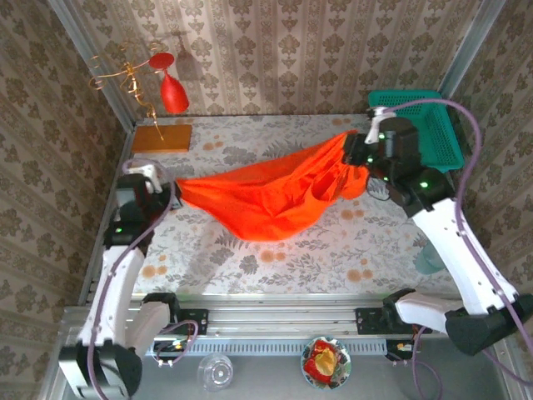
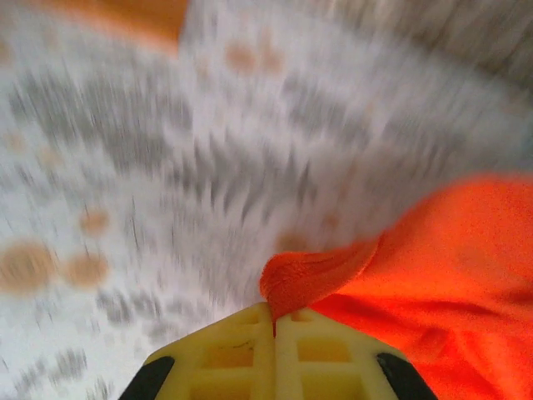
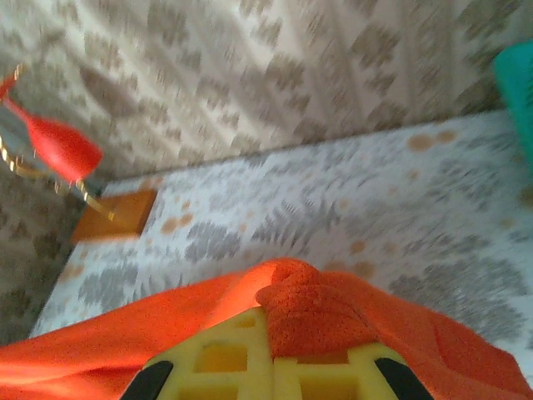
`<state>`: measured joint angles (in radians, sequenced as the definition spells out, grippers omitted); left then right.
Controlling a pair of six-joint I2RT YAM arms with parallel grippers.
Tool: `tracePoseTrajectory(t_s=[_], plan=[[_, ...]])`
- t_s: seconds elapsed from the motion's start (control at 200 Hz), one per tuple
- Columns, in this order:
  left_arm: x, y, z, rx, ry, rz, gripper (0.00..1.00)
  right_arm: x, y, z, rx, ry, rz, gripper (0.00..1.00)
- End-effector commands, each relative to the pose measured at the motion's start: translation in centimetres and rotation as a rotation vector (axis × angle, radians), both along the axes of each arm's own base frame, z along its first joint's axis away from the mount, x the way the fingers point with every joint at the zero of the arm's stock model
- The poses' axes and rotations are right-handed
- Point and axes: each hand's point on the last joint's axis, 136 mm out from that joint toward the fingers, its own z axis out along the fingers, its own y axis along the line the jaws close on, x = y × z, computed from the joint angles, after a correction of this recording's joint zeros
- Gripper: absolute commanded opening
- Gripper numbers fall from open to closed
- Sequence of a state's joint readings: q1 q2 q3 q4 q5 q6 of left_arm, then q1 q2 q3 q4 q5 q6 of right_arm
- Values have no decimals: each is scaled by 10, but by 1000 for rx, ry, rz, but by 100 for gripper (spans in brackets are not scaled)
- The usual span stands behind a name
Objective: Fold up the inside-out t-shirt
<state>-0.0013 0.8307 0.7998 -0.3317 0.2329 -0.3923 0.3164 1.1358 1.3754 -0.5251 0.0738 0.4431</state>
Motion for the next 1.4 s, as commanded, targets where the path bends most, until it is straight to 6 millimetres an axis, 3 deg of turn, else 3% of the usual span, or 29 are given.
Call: tracePoseTrajectory(t_s=[0.0, 0.135, 0.29, 0.385, 0.555, 0.615, 0.7, 0.775, 0.895, 1.025, 1.135, 1.165, 1.395], plan=[[-13, 12, 45, -70, -121, -4, 0, -29, -44, 55, -19, -159, -122, 0], [-25, 39, 56, -160, -141, 100, 0, -57, -83, 56, -51, -171, -252, 0], [-22, 39, 33, -232, -76, 98, 0, -63, -91, 31, -49, -111, -277, 0], [-9, 17, 11, -308, -23, -24, 0, -46, -83, -8, -65, 3, -239, 0], [2, -32, -64, -313, 224, -201, 0, -3, -69, -121, -111, 344, -152, 0], [4, -35, -91, -287, 291, -186, 0, 2, -70, -151, -144, 448, -152, 10], [3, -35, -117, -277, 359, -171, 0, 0, -71, -170, -170, 516, -157, 30], [1, -35, -130, -278, 382, -161, 0, -4, -68, -168, -194, 514, -153, 35], [0, -34, -136, -277, 391, -157, 0, -10, -42, -159, -248, 496, -71, 37], [0, -32, -135, -261, 390, -148, 0, -22, 17, -161, -311, 495, 129, 37], [0, -31, -135, -258, 385, -144, 0, -37, 58, -185, -364, 570, 260, 37], [0, -31, -136, -259, 388, -145, 0, -40, 67, -200, -400, 608, 279, 37], [-1, -31, -136, -259, 386, -144, 0, -48, 93, -260, -582, 719, 302, 45]])
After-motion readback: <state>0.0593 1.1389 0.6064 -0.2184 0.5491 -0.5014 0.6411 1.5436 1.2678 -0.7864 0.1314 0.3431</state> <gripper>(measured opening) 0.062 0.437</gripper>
